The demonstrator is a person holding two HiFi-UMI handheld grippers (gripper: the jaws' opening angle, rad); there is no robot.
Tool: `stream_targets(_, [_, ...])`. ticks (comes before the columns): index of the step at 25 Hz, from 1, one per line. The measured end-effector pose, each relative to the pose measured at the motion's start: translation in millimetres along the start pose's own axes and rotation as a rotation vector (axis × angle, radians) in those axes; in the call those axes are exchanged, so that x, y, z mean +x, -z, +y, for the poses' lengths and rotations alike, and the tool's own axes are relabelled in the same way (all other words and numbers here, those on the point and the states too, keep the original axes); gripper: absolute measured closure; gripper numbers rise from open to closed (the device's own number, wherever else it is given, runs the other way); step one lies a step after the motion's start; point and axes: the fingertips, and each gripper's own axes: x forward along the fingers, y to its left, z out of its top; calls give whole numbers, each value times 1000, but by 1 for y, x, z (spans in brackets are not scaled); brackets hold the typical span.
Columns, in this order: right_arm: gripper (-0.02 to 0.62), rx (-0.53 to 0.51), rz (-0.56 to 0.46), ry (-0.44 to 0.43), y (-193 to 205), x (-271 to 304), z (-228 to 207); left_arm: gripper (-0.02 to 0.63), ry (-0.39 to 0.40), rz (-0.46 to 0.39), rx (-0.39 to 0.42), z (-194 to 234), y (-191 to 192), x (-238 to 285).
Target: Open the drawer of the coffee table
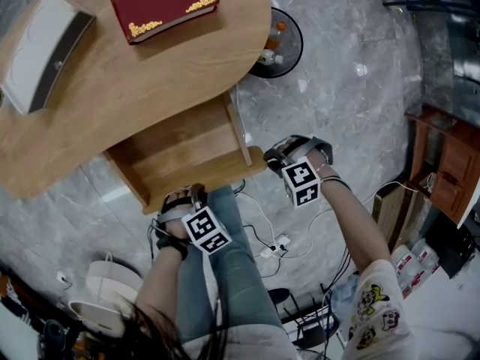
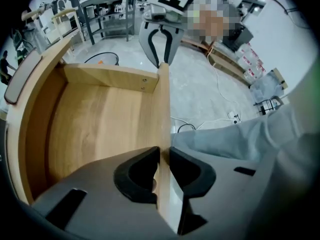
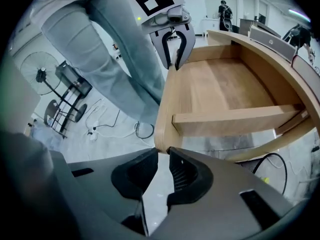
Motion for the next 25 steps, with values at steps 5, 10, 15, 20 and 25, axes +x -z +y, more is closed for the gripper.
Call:
stream_targets(5, [535,19,10,9,4,13,-3,540,-5,14,4,1,2,13])
stream_targets(10, [531,50,22,19,11,29,-6,538,-7,18,6,2,3,31])
stream_targets(15, [529,59,28,34,13,40,-8,537,-15,19,15,4,6,40])
stream_targets(20, [531,129,-28,103,14,22,-12,540,-34,-45,20,7,0,25])
stream_targets(25, [532,164,-25,122,22,6,-40,540,-25,-47,3,31,-10,16])
